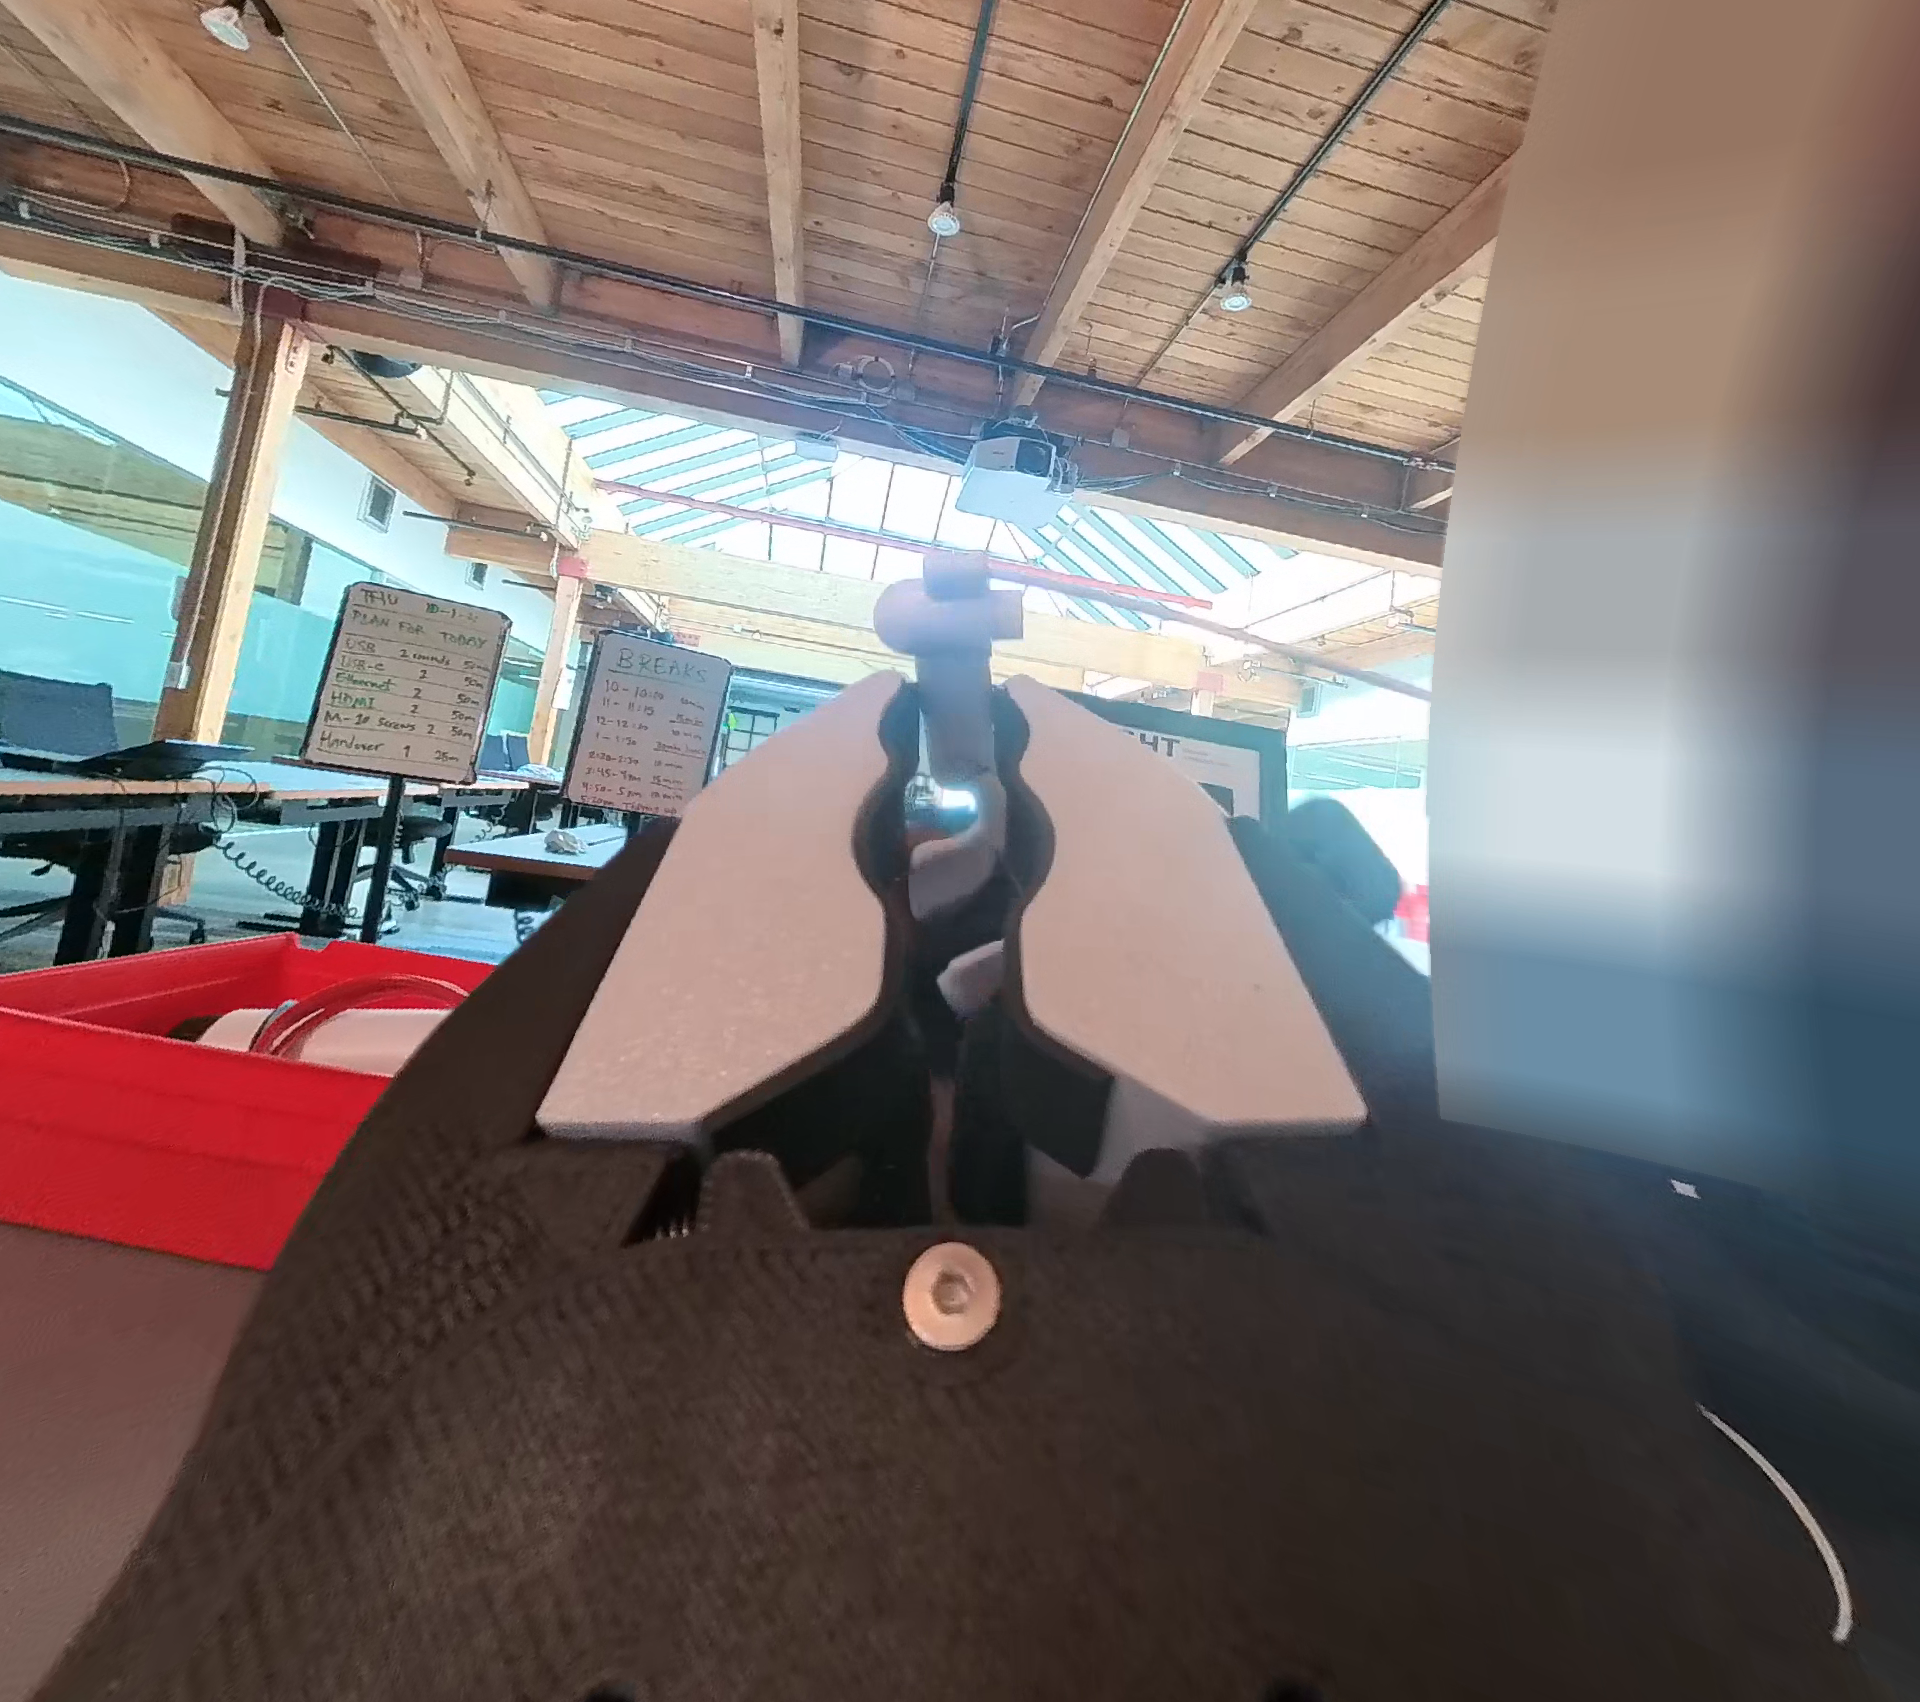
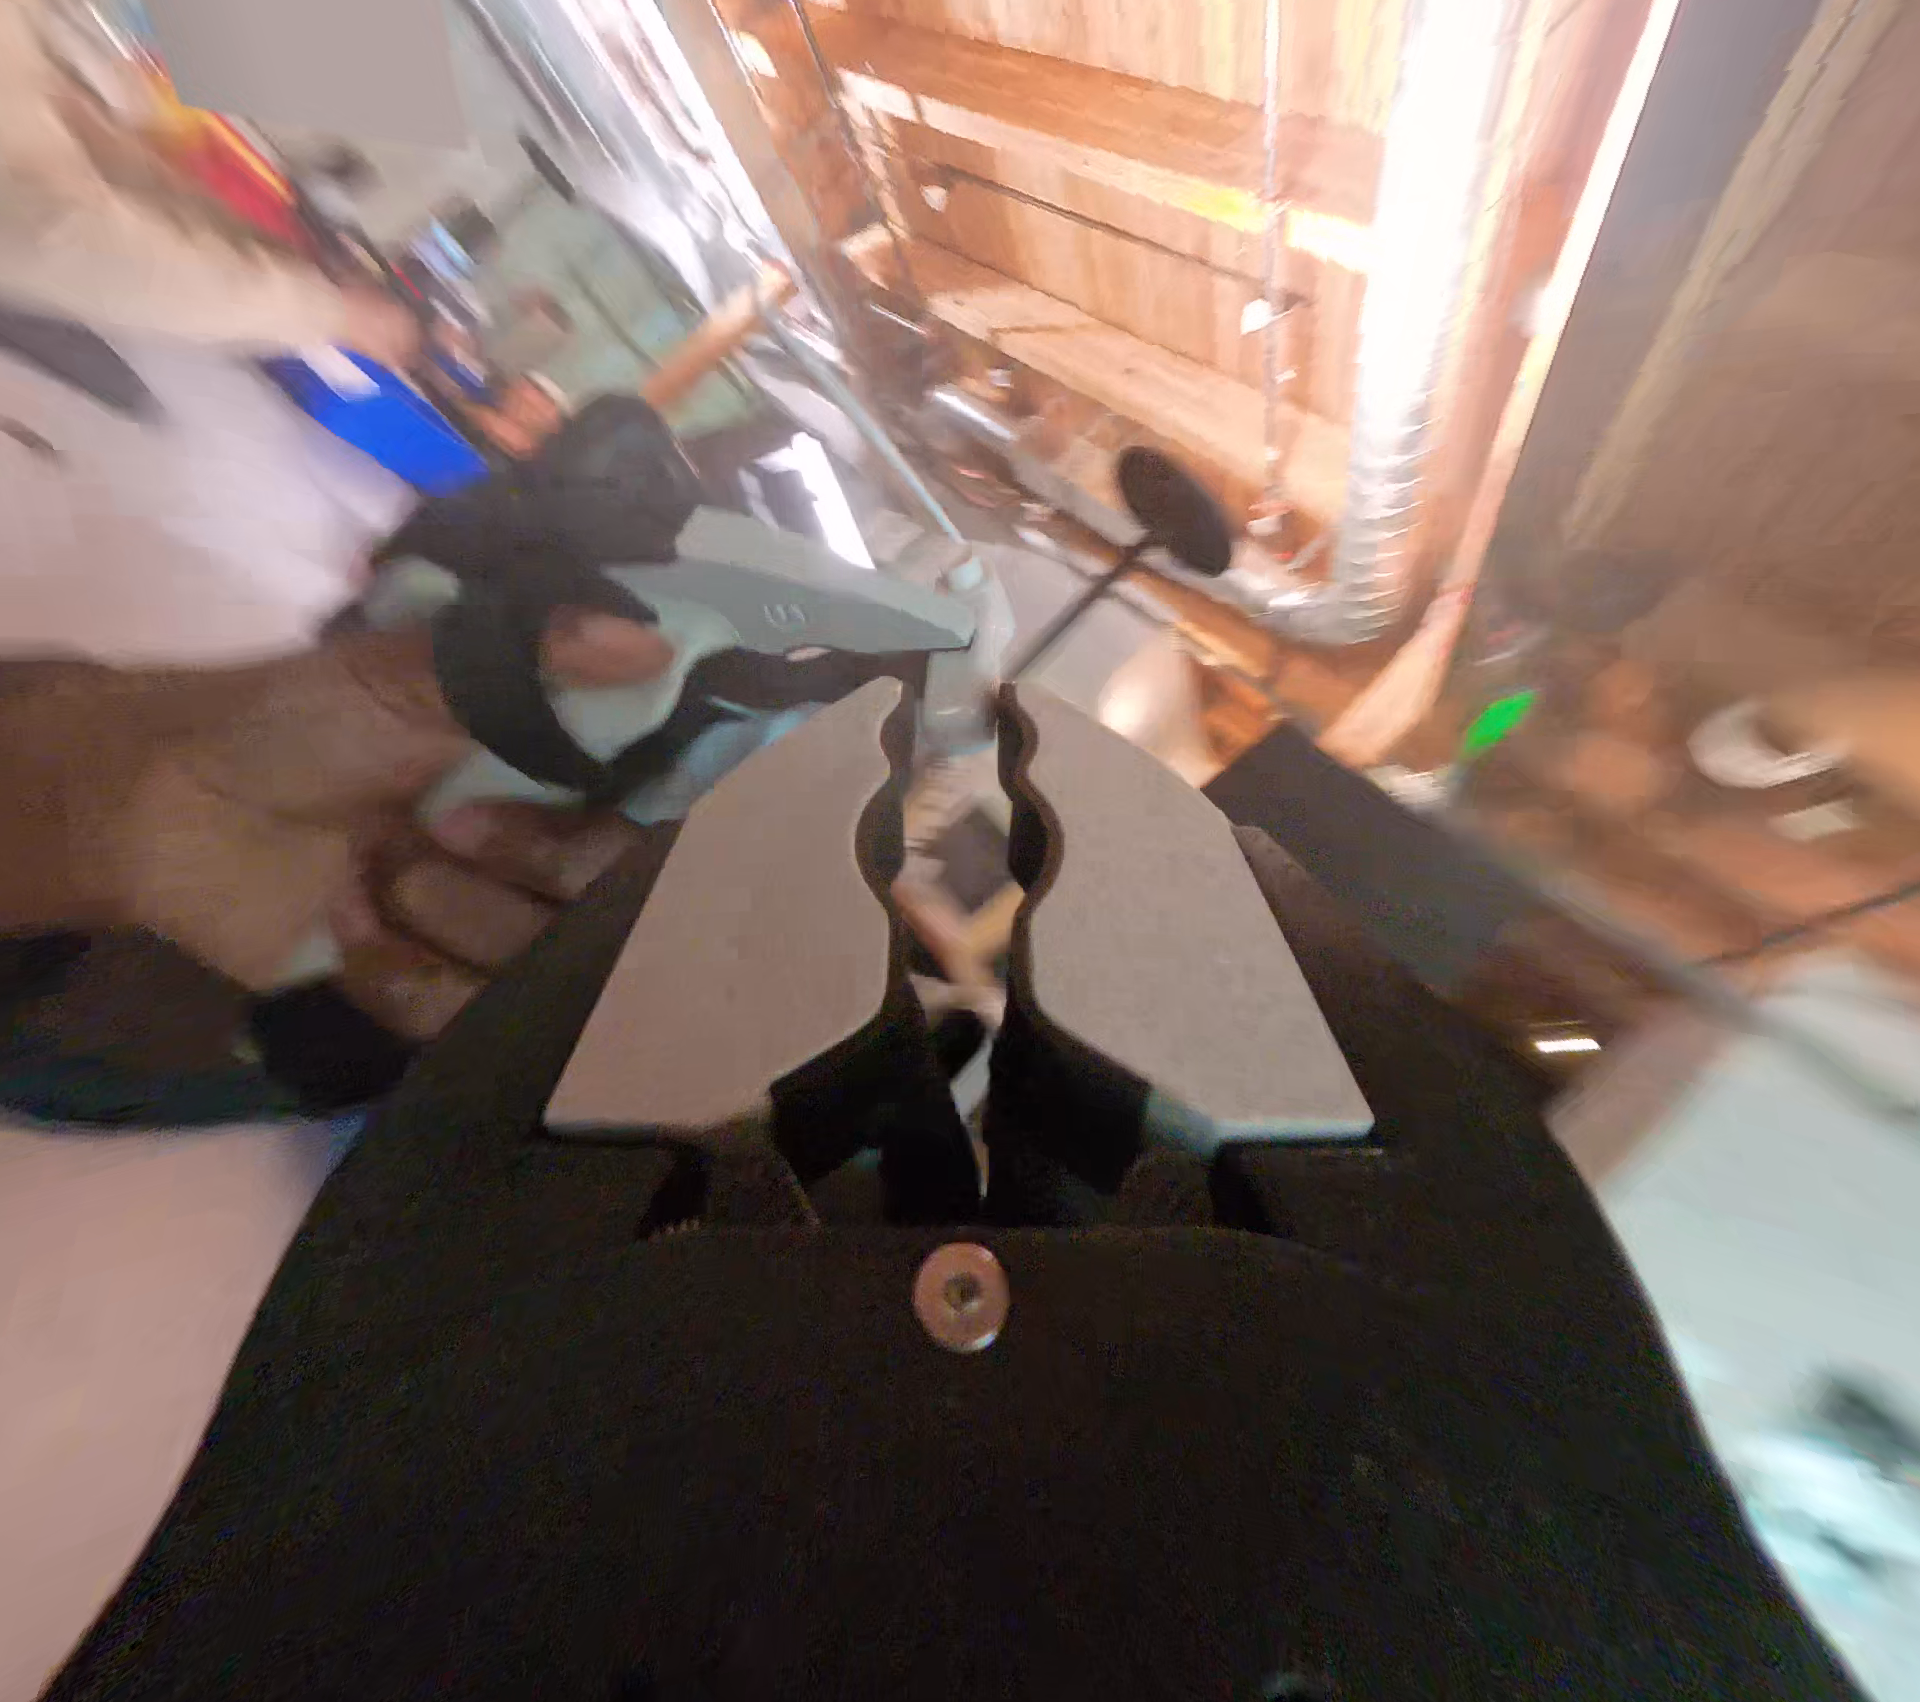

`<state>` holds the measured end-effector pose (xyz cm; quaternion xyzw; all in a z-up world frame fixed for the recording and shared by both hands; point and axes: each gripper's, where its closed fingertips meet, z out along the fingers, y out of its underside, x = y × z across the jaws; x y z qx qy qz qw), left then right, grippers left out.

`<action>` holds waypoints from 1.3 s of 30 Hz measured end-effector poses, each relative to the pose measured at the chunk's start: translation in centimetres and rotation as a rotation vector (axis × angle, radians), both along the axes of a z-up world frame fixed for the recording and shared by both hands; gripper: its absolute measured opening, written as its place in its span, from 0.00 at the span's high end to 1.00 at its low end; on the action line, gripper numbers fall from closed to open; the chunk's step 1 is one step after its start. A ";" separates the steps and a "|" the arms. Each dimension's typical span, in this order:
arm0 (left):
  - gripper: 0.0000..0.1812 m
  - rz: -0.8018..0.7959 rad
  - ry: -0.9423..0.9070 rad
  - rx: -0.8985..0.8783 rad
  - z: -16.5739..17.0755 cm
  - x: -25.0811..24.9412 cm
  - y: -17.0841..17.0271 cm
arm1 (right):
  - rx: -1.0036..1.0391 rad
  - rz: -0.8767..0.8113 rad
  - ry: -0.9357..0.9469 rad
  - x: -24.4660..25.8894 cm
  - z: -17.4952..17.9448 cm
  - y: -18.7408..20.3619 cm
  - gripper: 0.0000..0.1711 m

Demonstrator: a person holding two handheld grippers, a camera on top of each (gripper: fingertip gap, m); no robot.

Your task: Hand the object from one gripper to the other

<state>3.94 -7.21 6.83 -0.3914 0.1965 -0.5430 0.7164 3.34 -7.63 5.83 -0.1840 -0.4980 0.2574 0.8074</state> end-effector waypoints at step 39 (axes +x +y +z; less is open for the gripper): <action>0.94 0.005 -0.024 0.007 0.3 -0.6 -0.1 | -0.488 0.401 -0.053 -0.3 0.1 0.1 0.88</action>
